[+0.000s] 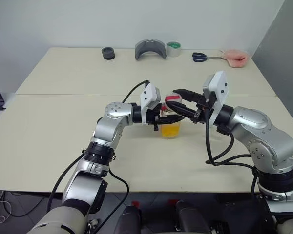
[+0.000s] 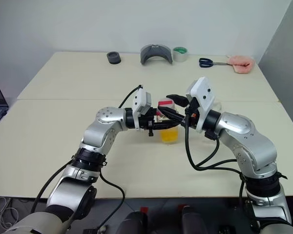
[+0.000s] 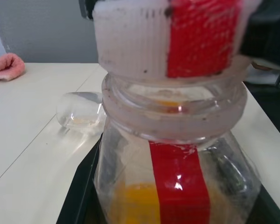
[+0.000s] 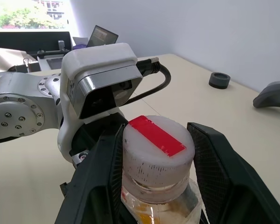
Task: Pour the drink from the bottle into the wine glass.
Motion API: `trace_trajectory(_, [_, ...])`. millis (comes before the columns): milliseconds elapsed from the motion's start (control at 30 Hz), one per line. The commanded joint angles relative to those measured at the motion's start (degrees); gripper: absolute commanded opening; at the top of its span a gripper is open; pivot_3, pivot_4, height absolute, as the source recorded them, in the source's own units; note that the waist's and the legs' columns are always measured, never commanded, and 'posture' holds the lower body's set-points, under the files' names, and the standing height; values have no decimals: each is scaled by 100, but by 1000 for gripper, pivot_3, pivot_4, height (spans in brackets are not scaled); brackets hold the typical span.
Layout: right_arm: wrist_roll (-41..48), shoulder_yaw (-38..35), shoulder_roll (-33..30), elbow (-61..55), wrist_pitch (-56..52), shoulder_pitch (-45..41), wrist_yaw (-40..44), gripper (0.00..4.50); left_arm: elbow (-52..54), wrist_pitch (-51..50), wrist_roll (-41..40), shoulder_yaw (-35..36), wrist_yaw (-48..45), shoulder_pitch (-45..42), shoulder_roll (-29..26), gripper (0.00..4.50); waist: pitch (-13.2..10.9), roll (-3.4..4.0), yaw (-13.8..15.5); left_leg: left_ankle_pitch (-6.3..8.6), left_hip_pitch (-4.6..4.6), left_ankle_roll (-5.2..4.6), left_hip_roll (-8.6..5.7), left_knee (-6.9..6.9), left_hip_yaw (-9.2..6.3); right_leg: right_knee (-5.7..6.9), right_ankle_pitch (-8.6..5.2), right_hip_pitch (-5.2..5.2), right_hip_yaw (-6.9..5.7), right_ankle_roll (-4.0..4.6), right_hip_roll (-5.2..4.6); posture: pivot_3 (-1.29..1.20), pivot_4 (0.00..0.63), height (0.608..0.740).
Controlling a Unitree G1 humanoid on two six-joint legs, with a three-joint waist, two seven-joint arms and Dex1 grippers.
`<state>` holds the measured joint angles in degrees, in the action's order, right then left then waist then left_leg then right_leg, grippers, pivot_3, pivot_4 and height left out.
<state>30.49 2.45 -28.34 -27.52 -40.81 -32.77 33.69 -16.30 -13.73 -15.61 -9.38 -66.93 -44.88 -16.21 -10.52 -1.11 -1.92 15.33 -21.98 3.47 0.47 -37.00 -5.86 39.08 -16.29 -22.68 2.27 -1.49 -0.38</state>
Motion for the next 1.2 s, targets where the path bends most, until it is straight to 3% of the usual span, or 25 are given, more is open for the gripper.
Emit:
trace_trajectory(33, [-260,-47,-64,-214,360,-1,-71,1741,324,38,-141,30,-12,-40,21,1710,0,0,0,0,0,0,0,0,-1,0,0,0,-1,0,0,0,150,740])
trace_trajectory(133, [-451,-100,28,-227,618,96,-209,1711,341,28,-144,33,-3,-27,21,1710,0,0,0,0,0,0,0,0,0,0,0,0,-1,0,0,0,150,740])
trace_trajectory(267, [-36,-628,182,-299,385,356,-410,1707,379,13,-147,38,14,8,17,1710,0,0,5,0,-1,0,1,0,-2,0,0,0,-1,0,0,0,150,740])
trace_trajectory(433, [-119,-1580,-328,-206,273,1066,-584,1706,472,-28,-155,95,99,97,-10,1710,0,0,25,0,-3,0,-4,0,-1,-2,0,2,-1,0,-6,0,150,740])
trace_trajectory(567, [-730,-2266,-601,362,538,1928,-1025,1706,567,-103,-189,168,229,178,-41,1710,0,0,25,0,-2,0,-7,1,2,-2,0,3,2,0,-9,0,150,740])
trace_trajectory(767, [-1109,-2348,-352,877,807,2853,-1304,1706,631,-289,-282,431,599,256,-136,1710,1,3,-43,0,11,-1,-1,3,22,5,0,4,17,0,-4,0,150,740])
trace_trajectory(1033, [-991,-2516,-384,847,573,2770,-1307,4301,744,-549,-425,1000,1287,237,-398,1710,2,6,-100,0,19,0,11,2,26,11,0,5,23,-1,12,0,150,740])
trace_trajectory(1067, [-960,-2540,-442,824,559,2745,-1253,4500,738,-572,-430,1079,1377,226,-429,1710,2,6,-96,0,17,0,10,2,26,10,0,5,22,-1,11,0,150,740])
trace_trajectory(1200, [-852,-2333,-745,495,739,2534,-806,4500,571,-481,-308,1511,2048,207,-514,1710,2,6,-81,0,16,0,6,1,26,7,0,5,22,-2,6,0,150,740])
